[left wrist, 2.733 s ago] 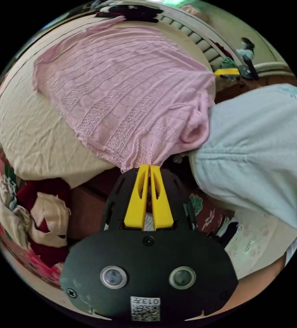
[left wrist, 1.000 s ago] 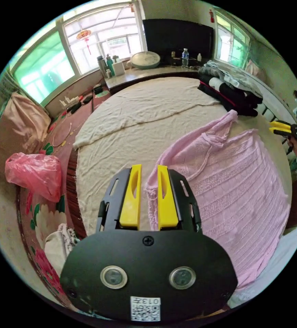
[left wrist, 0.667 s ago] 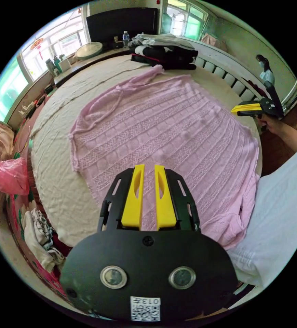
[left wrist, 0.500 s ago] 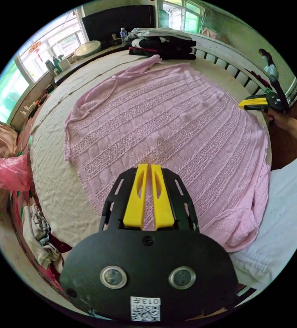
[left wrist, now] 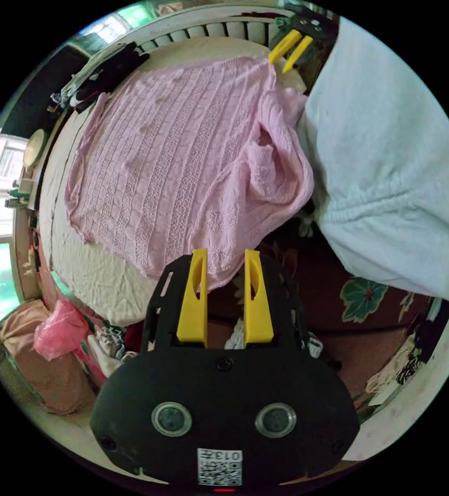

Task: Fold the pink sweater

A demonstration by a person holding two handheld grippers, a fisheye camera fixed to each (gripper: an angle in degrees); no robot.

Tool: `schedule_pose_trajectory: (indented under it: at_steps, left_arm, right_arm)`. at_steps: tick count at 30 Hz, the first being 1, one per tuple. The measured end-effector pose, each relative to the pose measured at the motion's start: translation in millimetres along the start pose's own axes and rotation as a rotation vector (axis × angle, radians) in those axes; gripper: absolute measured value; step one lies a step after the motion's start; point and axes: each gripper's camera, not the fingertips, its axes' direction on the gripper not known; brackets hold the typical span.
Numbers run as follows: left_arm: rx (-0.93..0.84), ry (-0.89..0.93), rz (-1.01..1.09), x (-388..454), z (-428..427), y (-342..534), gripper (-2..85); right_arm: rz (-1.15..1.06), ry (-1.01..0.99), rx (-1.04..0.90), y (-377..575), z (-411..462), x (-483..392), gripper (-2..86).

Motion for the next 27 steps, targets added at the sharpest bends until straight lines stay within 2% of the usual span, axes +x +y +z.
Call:
schedule_pose_trajectory:
  at_steps: [5,9,12,14,20,22,27]
  left_arm:
    - [-0.027,-0.092,0.055,19.8,18.0,-11.7,13.0]
    - [-0.06,-0.084,0.073,11.6,30.4,-23.1,11.4]
    - [-0.091,-0.007,0.093,-2.1,32.3,-32.0,8.3]
    - [-0.089,0.048,0.094,-17.8,24.3,-31.6,3.0]
    - [-0.007,0.254,0.02,-103.2,-18.2,-28.5,0.9]
    - [0.043,0.263,-0.011,-135.3,-29.7,-29.9,0.8]
    - [0.066,0.486,-0.118,-240.1,-12.4,-44.6,0.6]
  right_arm:
    - [0.003,0.009,-0.07,8.9,20.6,11.9,8.2]
    - [0.025,-0.037,-0.07,8.7,28.2,29.4,6.4]
    - [0.083,-0.117,-0.061,8.1,27.3,47.2,2.7]
    - [0.11,-0.141,-0.062,7.3,24.3,56.0,1.9]
    - [0.156,-0.104,0.057,-2.8,-14.9,86.3,0.9]
    - [0.181,-0.095,0.105,-8.5,-26.5,102.3,0.8]
    - [0.252,-0.07,0.131,-40.8,-20.3,167.7,0.8]
